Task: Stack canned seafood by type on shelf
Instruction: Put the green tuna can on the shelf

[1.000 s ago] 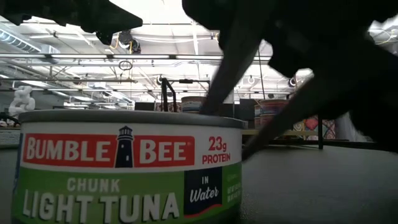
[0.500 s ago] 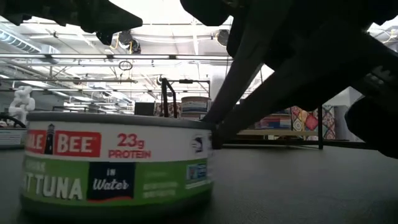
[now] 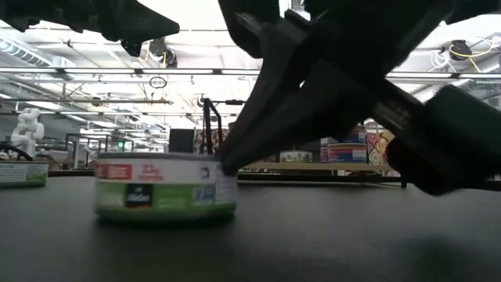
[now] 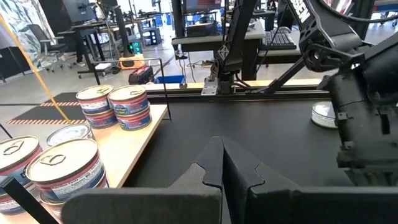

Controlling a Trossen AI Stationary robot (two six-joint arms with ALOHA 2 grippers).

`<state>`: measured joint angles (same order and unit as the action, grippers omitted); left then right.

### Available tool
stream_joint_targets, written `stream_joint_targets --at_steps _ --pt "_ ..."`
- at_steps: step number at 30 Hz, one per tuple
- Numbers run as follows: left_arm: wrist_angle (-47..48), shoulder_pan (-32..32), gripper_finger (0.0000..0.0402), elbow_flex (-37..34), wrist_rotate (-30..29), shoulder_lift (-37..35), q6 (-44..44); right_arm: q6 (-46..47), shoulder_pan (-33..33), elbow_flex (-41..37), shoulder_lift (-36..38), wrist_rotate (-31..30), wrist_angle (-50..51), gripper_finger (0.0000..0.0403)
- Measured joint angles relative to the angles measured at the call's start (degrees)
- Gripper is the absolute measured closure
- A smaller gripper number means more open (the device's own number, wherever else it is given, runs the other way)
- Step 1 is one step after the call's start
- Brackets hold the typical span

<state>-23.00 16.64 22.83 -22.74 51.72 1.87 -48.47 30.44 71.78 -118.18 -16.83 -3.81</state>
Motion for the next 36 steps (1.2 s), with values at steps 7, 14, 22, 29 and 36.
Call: stream_joint_targets --at_steps 7,14,22,29,36 --pt "0.42 0.0 0.0401 0.02 0.0 0.0 0.05 4.97 -2.87 0.01 5.64 -2.38 9.24 0.0403" --pt "1.57 0.0 0.0401 0.02 -0.02 0.0 0.05 8.67 -9.09 0.03 13.4 -4.67 21.97 0.0402" --pt "2.5 -0.18 0.0401 0.02 -0.02 0.02 2.09 8.64 -18.22 -4.42 20.78 -4.52 25.4 0.0402" --pt "3.02 -1.43 0.0401 0.02 -0.04 0.02 5.01 8.64 -23.62 -11.45 27.0 -5.25 24.02 0.0402" --pt "3.02 -3.23 0.0401 0.02 -0.07 0.02 4.9 8.22 -28.76 -16.28 31.4 -5.96 21.41 0.0402"
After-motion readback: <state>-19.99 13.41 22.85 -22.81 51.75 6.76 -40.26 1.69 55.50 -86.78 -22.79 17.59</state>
